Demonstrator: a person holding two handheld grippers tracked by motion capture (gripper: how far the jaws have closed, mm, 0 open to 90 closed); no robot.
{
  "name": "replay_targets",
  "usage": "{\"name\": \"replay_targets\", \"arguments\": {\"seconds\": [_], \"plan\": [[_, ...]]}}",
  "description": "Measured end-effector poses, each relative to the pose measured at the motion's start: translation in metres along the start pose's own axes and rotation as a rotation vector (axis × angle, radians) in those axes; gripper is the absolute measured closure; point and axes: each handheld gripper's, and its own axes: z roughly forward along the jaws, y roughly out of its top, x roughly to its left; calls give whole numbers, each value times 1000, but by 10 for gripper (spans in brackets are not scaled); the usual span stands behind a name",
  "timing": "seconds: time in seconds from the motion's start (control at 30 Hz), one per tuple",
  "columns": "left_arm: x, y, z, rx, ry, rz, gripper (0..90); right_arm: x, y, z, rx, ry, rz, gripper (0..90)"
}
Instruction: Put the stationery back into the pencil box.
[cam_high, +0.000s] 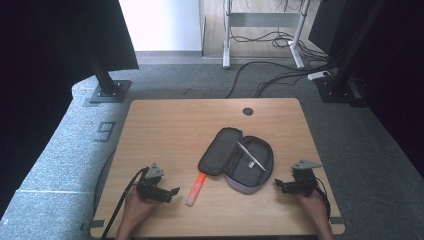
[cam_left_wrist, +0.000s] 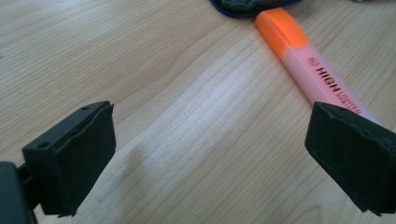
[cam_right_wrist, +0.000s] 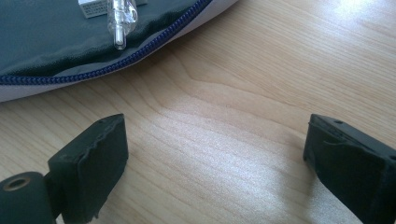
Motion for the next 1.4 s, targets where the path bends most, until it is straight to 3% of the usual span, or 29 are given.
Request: {"name": "replay_targets", "arguments": {"seconds": [0.2, 0.6, 0.87, 1.17, 1.4], "plan": [[-8, 7, 1, -6, -15, -1, 73, 0, 0, 0, 0, 0, 0, 61], [-33, 24, 10, -1, -53, 72, 152, 0, 0, 0, 0, 0, 0, 61], [-45, 27, 24, 9, -88, 84, 200, 0, 0, 0, 0, 0, 0, 61], [-51, 28, 41, 27, -79, 97, 257, 0, 0, 0, 0, 0, 0, 61], [-53, 27, 47, 57, -57, 118, 371, 0, 0, 0, 0, 0, 0, 61]]}}
